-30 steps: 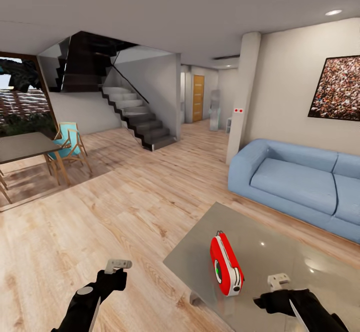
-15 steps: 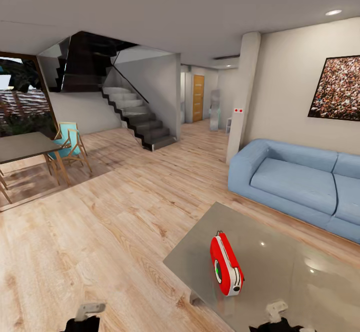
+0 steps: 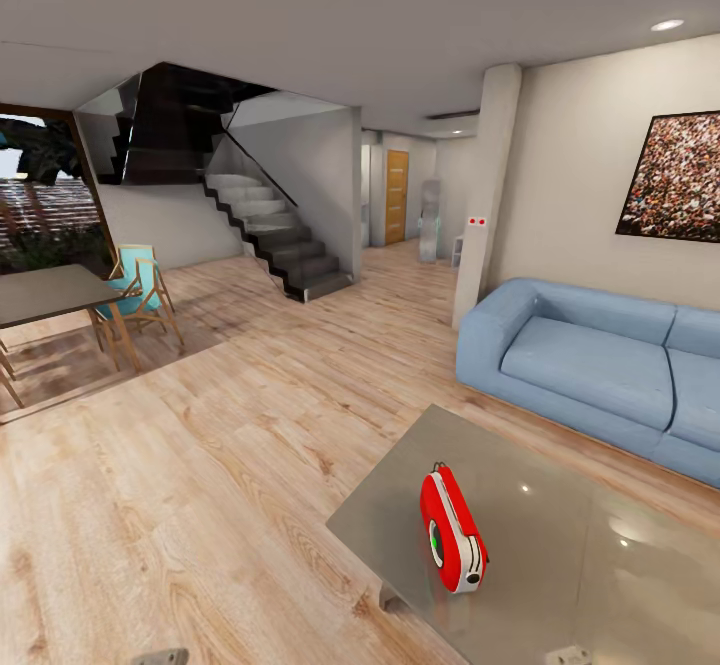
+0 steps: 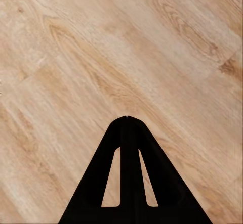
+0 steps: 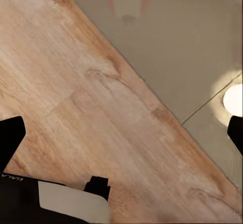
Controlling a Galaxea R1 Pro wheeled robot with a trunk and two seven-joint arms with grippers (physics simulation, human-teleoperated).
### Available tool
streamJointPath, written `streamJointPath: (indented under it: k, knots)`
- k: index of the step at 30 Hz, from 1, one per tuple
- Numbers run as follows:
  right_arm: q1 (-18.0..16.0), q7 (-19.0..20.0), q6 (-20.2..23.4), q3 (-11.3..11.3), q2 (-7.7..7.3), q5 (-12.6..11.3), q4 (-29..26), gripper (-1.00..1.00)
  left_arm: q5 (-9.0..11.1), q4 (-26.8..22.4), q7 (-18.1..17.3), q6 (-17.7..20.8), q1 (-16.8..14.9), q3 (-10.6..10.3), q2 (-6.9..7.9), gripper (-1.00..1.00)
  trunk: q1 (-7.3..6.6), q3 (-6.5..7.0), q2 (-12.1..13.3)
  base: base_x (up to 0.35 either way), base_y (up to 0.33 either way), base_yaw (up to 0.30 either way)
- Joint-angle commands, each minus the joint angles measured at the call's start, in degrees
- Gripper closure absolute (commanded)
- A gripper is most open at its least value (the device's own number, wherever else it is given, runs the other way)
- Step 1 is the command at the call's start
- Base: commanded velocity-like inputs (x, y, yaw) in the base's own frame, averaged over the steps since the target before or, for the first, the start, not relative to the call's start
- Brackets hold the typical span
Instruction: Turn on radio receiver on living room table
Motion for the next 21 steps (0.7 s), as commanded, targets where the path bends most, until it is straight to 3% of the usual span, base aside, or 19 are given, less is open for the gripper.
streamJointPath:
  k: [1,6,21]
  knots:
    - [0.01,-1.80,-0.40,0.00,0.01,0.01,0.38,-1.00,-0.01,0.16,0.06,-0.41,0.00,0.02,0.25,1.00,0.00,0.00,0.00,0.000,0.000,0.000]
    - [0.02,-6.19,-1.25,0.05,0.01,0.02,1.66,-1.00,0.20,0.92,0.12,-1.24,0.00,0.04,2.08,1.00,0.00,0.00,0.00,0.000,0.000,0.000]
    - [0.02,-6.85,-1.01,0.09,0.39,-0.44,4.95,-1.00,0.24,1.14,0.09,-1.83,0.00,0.06,2.86,1.00,0.00,0.00,0.00,0.000,0.000,0.000]
